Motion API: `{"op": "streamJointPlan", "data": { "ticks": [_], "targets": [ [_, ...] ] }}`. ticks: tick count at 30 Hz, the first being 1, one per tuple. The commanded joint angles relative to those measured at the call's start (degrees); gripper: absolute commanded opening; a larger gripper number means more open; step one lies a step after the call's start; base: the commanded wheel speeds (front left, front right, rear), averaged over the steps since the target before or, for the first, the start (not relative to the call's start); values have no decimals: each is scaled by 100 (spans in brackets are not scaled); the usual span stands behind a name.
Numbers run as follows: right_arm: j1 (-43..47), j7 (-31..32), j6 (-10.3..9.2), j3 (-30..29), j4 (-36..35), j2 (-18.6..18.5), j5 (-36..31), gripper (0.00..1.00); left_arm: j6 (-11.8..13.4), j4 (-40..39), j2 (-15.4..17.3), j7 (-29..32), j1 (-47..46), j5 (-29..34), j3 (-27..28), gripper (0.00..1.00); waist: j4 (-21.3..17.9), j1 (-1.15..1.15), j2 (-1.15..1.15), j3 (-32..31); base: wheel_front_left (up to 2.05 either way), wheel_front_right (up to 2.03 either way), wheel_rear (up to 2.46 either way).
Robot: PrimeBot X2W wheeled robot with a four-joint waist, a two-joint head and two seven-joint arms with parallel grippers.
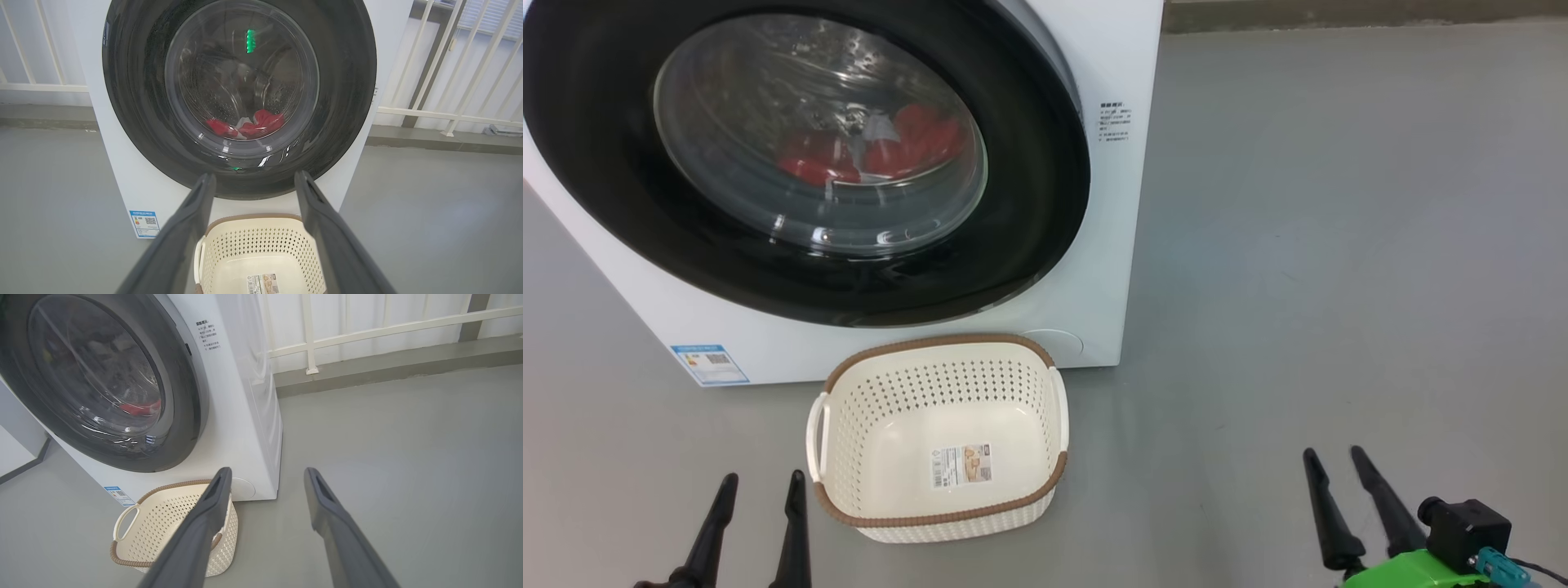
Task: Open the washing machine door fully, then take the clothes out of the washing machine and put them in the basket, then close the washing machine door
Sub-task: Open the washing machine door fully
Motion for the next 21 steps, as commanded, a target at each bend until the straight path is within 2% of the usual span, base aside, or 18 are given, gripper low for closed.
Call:
{"op": "streamJointPlan", "data": {
  "ticks": [1, 7, 15, 21],
  "targets": [
    [-210, -74, -6, 206, -123, -3, 127, 0, 57, -145, 88, -70, -175, -2, 172, 100, 7, 0, 0, 28, 0, 0, 0],
    [-920, -74, -6, 356, -195, 8, 832, 0, 63, -177, 88, -70, -354, -40, 155, 100, 47, 0, 0, 241, 0, 0, 0],
    [-2484, -74, -6, 405, -88, 13, 1792, 0, 53, -217, 88, -70, -742, -105, 53, 100, 225, 0, 0, 724, 0, 0, 0],
    [-3419, -74, -6, 445, 98, -253, 2285, 0, 39, -131, 88, -70, -965, -218, -66, 100, 519, 0, 0, 959, 0, 0, 0]
  ]
}}
